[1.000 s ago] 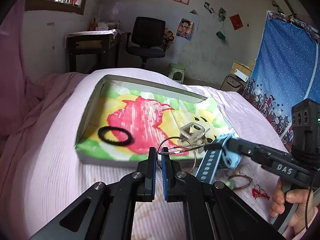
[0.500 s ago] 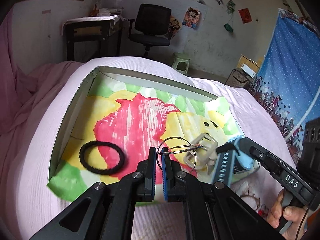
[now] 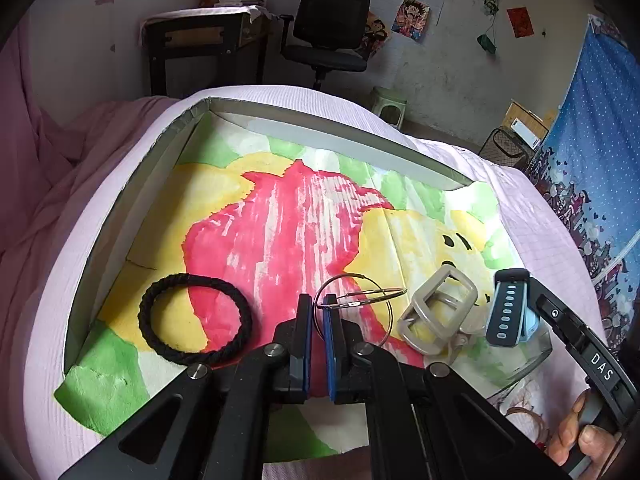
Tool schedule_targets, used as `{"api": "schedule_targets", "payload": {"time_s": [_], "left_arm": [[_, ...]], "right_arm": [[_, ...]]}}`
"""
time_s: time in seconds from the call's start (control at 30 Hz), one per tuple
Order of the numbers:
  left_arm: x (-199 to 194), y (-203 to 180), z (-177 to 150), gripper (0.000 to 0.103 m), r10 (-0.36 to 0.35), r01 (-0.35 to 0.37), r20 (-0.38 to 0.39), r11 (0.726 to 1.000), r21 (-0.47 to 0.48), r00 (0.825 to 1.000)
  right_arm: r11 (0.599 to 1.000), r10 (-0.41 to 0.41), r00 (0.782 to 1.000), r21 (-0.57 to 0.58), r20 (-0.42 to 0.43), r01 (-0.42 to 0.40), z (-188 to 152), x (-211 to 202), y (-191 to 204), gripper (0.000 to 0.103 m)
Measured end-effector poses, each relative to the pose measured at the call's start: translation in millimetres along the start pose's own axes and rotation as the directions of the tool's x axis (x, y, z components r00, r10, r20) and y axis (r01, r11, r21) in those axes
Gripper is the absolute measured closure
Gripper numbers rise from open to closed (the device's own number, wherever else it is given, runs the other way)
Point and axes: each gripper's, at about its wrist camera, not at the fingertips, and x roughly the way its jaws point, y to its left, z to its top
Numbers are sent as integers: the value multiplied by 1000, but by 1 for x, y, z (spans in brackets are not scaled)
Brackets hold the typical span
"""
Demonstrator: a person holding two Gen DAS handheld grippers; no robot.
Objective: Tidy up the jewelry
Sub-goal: 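Release the hoop rings from the left tool while the right tool drops the watch into the tray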
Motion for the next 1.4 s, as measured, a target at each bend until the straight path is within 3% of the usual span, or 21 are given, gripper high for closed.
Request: {"api": "schedule_targets", "payload": {"time_s": [0.13, 0.33, 0.5, 0.6, 0.7, 0.83, 0.93, 1.07, 1.27, 1.4], "left_arm": [[-7, 0, -4, 96, -5, 5, 37, 1000, -3, 999], [-19, -4, -11, 91, 12, -13, 85, 1000, 12, 996], [-37, -7, -17, 50, 9, -11, 159, 1000, 10, 987], [-50, -8, -23, 46, 4, -6, 201, 1000, 6, 980], [-61, -9, -30, 31, -3, 3, 232, 1000, 3, 973], [-79, -12, -44, 16, -15, 16, 297, 1000, -2, 955], [-92, -16, -57, 10, -22, 20, 338, 1000, 9, 941], [-108, -18, -72, 6, -35, 37, 388, 999, 3, 921], [-130, -20, -94, 1, -50, 54, 443, 999, 4, 895], [-139, -24, -107, 1, -50, 48, 459, 999, 17, 887]], "right_arm": [[1000, -14, 1000, -26, -10, 14, -3, 0, -1, 86], [997, -20, 999, -73, 34, 22, -3, -16, 0, 66], [994, -20, 998, -107, 58, 26, -7, -30, 2, 63], [992, -15, 996, -122, 90, 26, -9, -42, 3, 55], [990, -6, 991, -141, 136, 25, -10, -59, 4, 46], [984, 14, 980, -178, 201, 23, -17, -84, 6, 26], [980, 29, 970, -198, 240, 19, -25, -105, 7, 10], [976, 21, 958, -213, 286, 42, -34, -130, 6, 3], [974, 14, 941, -216, 337, 63, -45, -161, 3, 1], [972, 3, 939, -222, 344, 78, -53, -172, 1, 1]]}}
